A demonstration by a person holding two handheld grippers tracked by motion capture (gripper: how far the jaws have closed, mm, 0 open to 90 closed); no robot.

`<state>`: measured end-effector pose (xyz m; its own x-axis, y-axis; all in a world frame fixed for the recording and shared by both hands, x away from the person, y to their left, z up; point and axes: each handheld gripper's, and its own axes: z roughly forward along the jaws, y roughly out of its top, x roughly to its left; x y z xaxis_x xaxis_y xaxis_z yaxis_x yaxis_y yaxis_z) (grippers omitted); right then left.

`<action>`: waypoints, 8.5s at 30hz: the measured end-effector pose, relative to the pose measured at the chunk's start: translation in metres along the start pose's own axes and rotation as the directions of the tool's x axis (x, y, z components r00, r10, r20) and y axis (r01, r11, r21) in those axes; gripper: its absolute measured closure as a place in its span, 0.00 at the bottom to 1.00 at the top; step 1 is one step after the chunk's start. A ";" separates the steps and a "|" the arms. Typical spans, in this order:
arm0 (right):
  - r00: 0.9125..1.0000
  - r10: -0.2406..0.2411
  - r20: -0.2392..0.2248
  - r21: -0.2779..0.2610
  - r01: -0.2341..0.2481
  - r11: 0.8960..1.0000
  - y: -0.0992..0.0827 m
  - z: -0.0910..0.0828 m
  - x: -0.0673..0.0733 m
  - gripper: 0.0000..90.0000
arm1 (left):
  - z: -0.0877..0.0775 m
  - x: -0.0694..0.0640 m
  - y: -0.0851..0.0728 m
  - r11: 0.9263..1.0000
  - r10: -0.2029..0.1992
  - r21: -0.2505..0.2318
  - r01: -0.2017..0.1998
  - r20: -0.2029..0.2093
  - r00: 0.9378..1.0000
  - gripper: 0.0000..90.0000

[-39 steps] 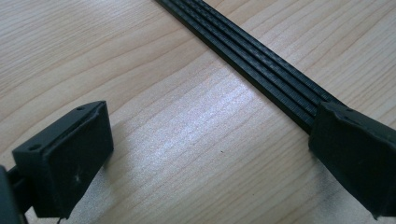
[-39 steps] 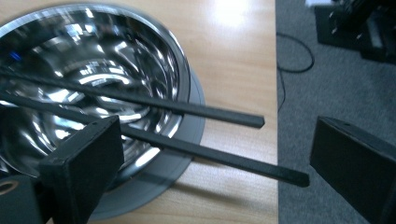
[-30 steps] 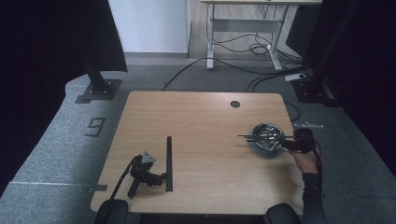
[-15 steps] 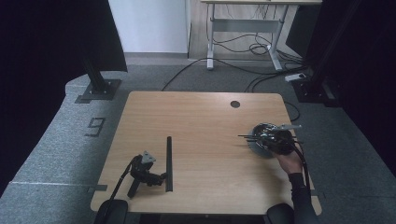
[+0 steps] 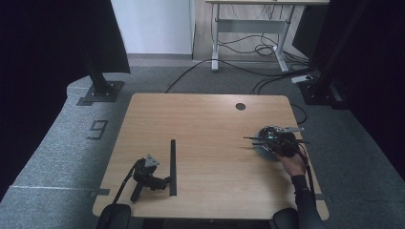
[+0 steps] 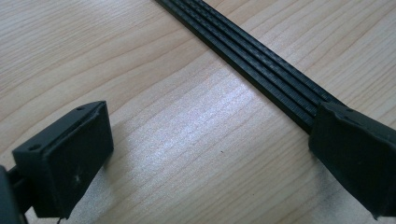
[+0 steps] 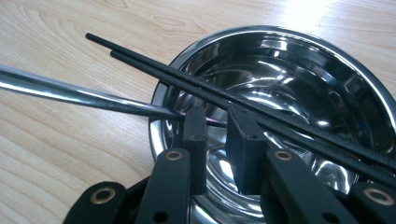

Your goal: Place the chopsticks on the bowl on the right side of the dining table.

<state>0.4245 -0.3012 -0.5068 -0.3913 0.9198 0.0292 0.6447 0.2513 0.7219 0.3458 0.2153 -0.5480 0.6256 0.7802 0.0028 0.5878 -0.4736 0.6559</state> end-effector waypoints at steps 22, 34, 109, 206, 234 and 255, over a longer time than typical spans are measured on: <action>0.994 0.022 0.111 -0.061 -0.015 0.998 -0.003 -0.009 -0.005 0.43 | 0.000 0.000 0.000 1.000 0.000 0.000 0.000 0.000 1.000 0.00; 0.956 0.040 0.290 -0.104 -0.011 0.995 -0.015 -0.017 -0.015 0.00 | 0.000 0.000 0.000 1.000 0.000 0.000 0.000 0.000 1.000 0.00; 0.949 0.213 0.234 -0.203 -0.167 0.965 -0.049 -0.006 -0.067 0.00 | 0.000 0.000 0.000 1.000 0.001 0.001 -0.001 0.000 1.000 0.00; 0.991 -0.061 0.117 -0.059 0.068 0.996 -0.056 -0.098 0.011 0.00 | 0.000 0.000 0.000 1.000 0.000 0.000 0.000 0.000 1.000 0.00; 0.956 -0.262 -0.131 -0.029 0.261 0.965 -0.004 -0.040 0.109 0.00 | 0.000 0.000 0.000 1.000 0.000 0.000 0.000 0.000 1.000 0.00; 0.934 -0.280 -0.222 -0.008 0.285 0.958 -0.016 0.025 0.147 0.00 | 0.000 0.000 0.000 1.000 0.000 -0.001 0.000 0.000 1.000 0.00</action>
<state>0.3734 -0.1627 -0.5310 -0.6915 0.7220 -0.0216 0.5008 0.5008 0.7060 0.3461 0.2155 -0.5480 0.6253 0.7804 0.0029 0.5876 -0.4732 0.6563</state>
